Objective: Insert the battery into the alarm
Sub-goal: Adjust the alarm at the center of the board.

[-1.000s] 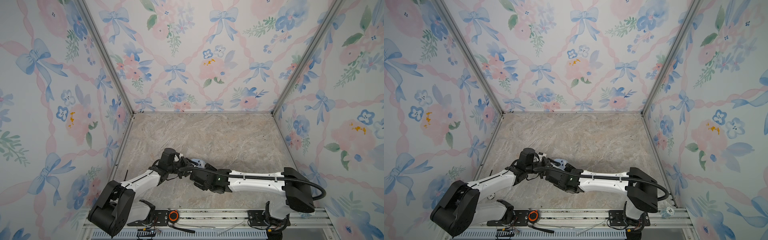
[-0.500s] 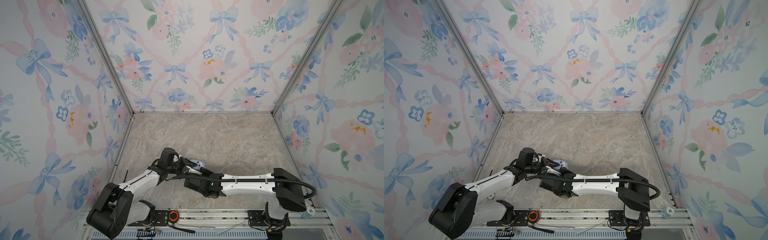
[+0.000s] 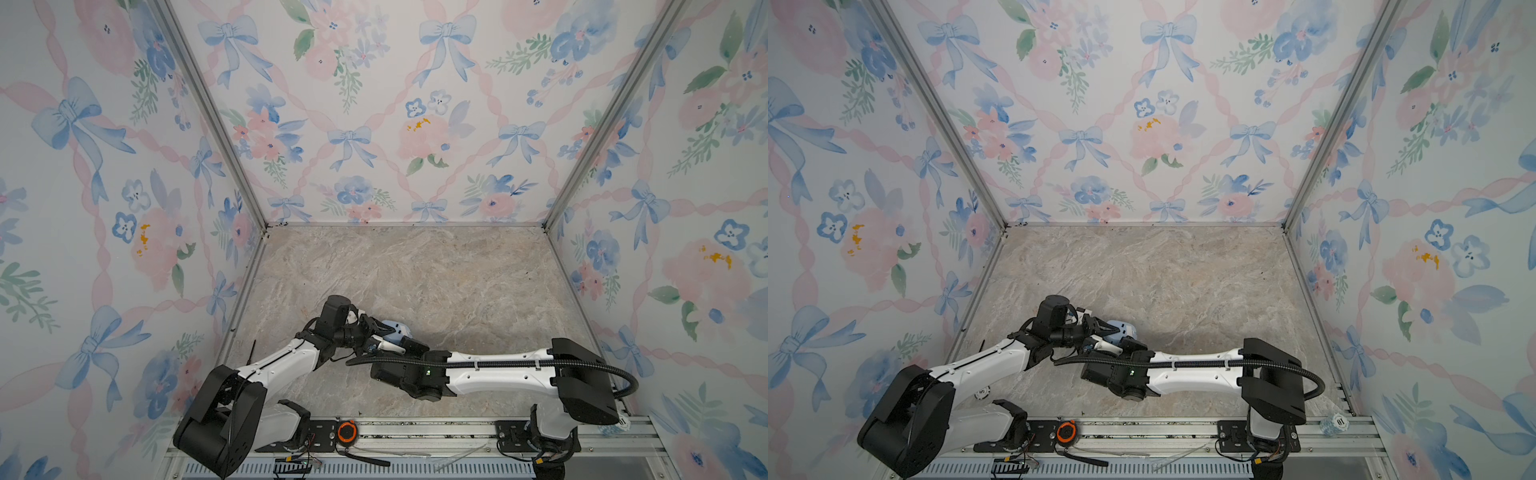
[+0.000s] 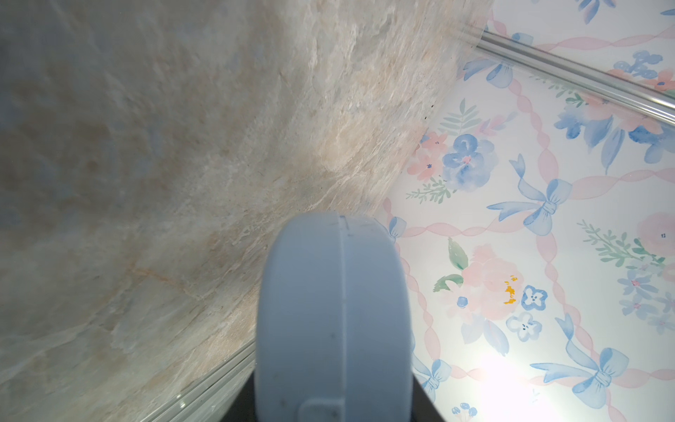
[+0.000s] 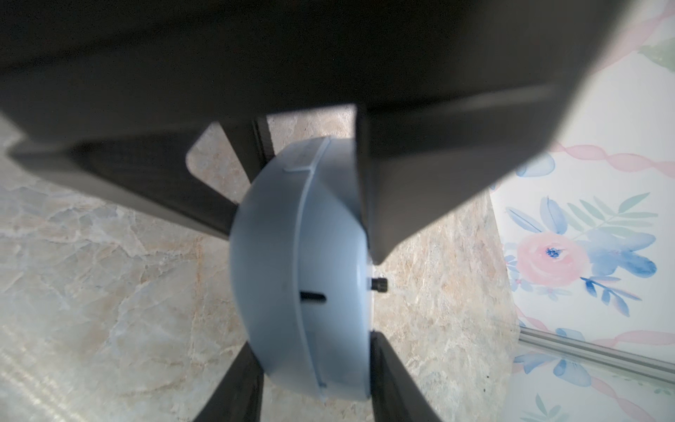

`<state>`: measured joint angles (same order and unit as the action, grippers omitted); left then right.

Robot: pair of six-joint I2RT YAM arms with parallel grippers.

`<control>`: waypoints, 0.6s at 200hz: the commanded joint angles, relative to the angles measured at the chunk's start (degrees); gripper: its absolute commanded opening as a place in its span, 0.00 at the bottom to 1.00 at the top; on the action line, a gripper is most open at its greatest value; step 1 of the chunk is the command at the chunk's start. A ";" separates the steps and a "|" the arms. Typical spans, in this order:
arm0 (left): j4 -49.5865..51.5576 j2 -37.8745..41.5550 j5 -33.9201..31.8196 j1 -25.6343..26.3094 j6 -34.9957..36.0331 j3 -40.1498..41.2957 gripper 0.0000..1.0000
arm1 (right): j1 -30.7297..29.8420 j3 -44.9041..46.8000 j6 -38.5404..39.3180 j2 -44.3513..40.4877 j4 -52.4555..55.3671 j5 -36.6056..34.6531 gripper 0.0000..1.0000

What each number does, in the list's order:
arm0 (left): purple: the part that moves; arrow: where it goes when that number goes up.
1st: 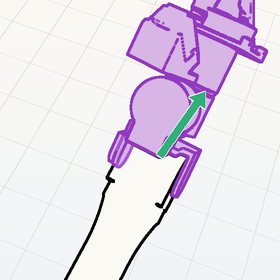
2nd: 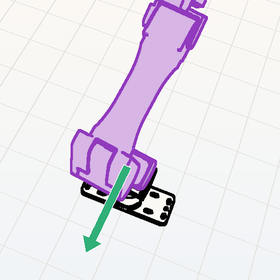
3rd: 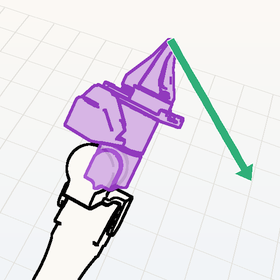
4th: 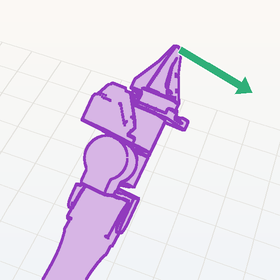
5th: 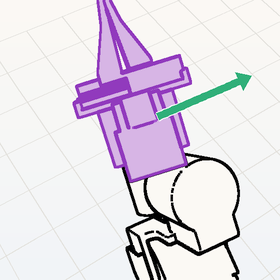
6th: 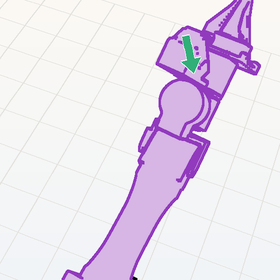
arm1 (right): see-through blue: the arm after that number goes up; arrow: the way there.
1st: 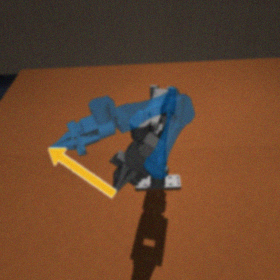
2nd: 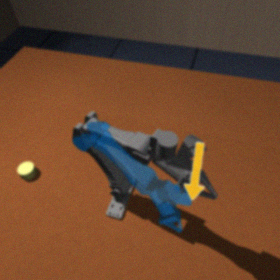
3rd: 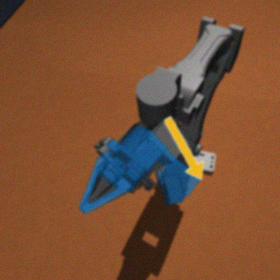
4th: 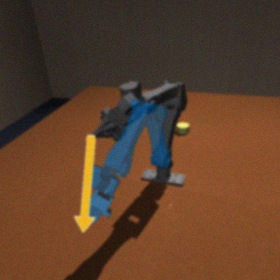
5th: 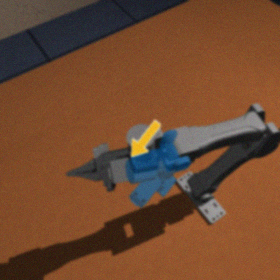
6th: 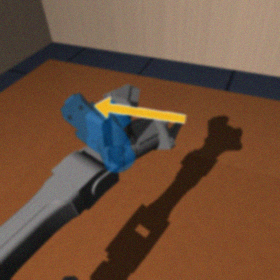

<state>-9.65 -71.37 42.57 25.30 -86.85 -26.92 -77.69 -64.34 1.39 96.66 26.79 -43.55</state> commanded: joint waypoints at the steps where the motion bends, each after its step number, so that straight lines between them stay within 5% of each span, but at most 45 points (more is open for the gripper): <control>1: -2.83 1.32 3.40 -0.25 2.56 -1.34 0.41 | 0.69 1.36 -3.41 -3.60 -3.35 0.88 0.00; 120: -1.93 -1.13 2.26 -0.69 7.26 0.02 0.59 | 3.83 3.91 -7.79 -6.86 -4.65 3.70 0.00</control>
<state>-11.92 -71.50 43.62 25.08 -83.11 -26.92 -76.03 -61.49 -3.01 93.06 23.66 -39.42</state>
